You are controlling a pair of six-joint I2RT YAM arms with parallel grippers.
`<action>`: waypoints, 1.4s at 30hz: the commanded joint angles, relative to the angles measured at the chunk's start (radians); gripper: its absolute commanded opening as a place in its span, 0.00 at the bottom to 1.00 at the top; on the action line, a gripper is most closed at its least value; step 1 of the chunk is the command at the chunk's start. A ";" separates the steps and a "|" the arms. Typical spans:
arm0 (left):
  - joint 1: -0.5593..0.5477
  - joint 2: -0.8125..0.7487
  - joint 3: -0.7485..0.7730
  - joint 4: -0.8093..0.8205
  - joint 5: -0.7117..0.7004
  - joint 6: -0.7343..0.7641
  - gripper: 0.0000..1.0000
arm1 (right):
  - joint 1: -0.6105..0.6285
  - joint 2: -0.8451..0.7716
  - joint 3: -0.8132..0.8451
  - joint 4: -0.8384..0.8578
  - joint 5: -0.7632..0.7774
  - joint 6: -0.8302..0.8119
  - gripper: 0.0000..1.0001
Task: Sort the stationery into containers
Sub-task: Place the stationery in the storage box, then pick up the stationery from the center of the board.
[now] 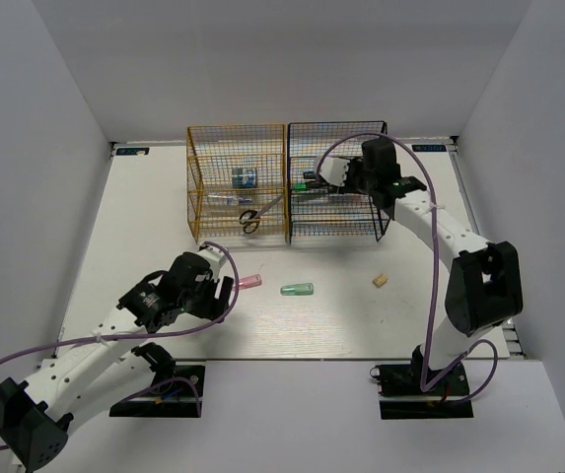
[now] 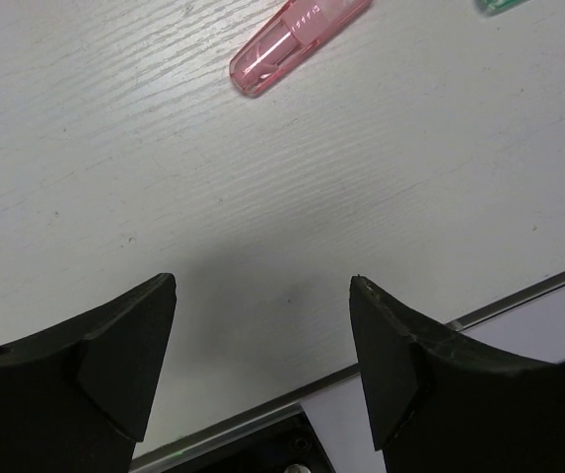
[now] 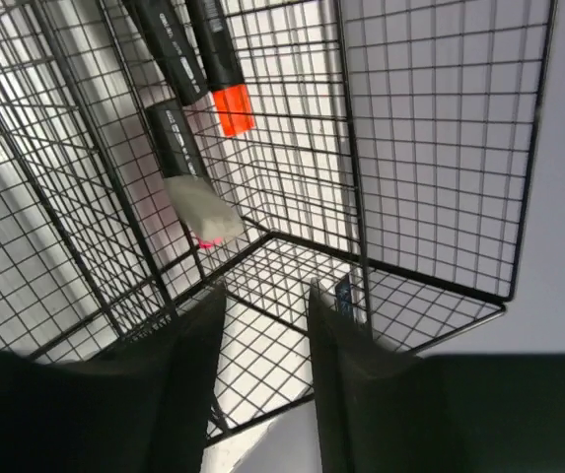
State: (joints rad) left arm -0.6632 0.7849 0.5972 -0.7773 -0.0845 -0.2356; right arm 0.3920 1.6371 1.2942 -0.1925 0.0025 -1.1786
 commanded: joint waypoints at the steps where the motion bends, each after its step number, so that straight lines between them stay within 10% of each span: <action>1: 0.004 0.000 0.004 0.021 0.028 0.010 0.79 | -0.005 -0.080 0.082 -0.039 -0.038 0.196 0.17; 3: 0.005 0.008 0.000 0.021 0.034 0.009 0.64 | -0.008 -0.097 0.088 -0.056 -0.042 0.348 0.00; 4: 0.002 0.011 0.000 0.023 0.041 0.010 0.34 | -0.010 -0.114 0.094 -0.059 -0.018 0.379 0.00; 6: 0.004 0.014 0.004 0.024 0.043 0.010 0.06 | -0.015 -0.129 0.117 -0.152 0.063 0.659 0.00; 10: 0.004 0.008 0.004 0.021 0.049 0.007 0.00 | -0.068 -0.123 0.339 -0.695 -0.054 0.931 0.02; 12: 0.004 -0.001 0.000 0.021 0.049 0.010 0.06 | -0.093 -0.183 0.199 -0.705 -0.123 0.941 0.53; 15: 0.004 0.004 0.004 0.023 0.048 0.010 0.55 | -0.111 -0.350 -0.060 -0.684 -0.138 0.916 0.77; 17: 0.004 0.004 0.006 0.021 0.054 0.010 0.82 | -0.114 -0.440 -0.218 -0.670 -0.115 0.898 0.69; 19: 0.002 0.005 0.006 0.019 0.055 0.009 0.85 | -0.119 -0.487 -0.277 -0.644 -0.070 0.883 0.61; 27: 0.004 0.010 0.006 0.016 0.054 0.007 0.86 | -0.120 -0.533 -0.643 -0.331 -0.118 0.755 0.66; 42: 0.004 0.020 0.006 0.013 0.055 0.010 0.86 | -0.120 -0.350 -0.747 0.074 -0.050 0.754 0.69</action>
State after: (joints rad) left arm -0.6628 0.8082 0.5972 -0.7742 -0.0410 -0.2264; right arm 0.2749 1.2659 0.5434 -0.2119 -0.0879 -0.4252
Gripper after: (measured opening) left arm 0.862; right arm 0.686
